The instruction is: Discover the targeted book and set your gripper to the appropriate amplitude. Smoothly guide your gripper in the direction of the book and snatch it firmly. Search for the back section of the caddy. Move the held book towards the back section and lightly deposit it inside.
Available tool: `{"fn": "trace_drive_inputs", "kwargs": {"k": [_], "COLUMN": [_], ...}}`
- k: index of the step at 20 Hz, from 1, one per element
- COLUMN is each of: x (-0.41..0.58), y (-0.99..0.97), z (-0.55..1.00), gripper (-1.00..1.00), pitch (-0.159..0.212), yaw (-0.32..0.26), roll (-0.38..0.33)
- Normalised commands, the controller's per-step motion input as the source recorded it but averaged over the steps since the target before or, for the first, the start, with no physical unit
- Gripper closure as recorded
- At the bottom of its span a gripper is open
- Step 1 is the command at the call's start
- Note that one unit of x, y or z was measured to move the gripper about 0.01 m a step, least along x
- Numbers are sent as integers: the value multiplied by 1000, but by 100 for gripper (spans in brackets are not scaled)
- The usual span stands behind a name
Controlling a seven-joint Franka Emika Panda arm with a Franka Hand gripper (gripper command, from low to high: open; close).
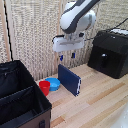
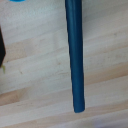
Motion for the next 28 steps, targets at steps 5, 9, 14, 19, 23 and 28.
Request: {"fn": "trace_drive_inputs", "kwargs": {"k": [5,9,14,19,23,28], "x": [54,26,22,7,0,0], "y": [-218,-234,-159,-79,-33,-42], "z": [-334,-338,-361,-350,-301,-87], "gripper": [-100,-100,-100,-100,100,100], "pitch": [15,17,12,0,0,0], "yaw": [70,88,87,117,117,83], "roll": [0,0,-1,-1,-18,0]}}
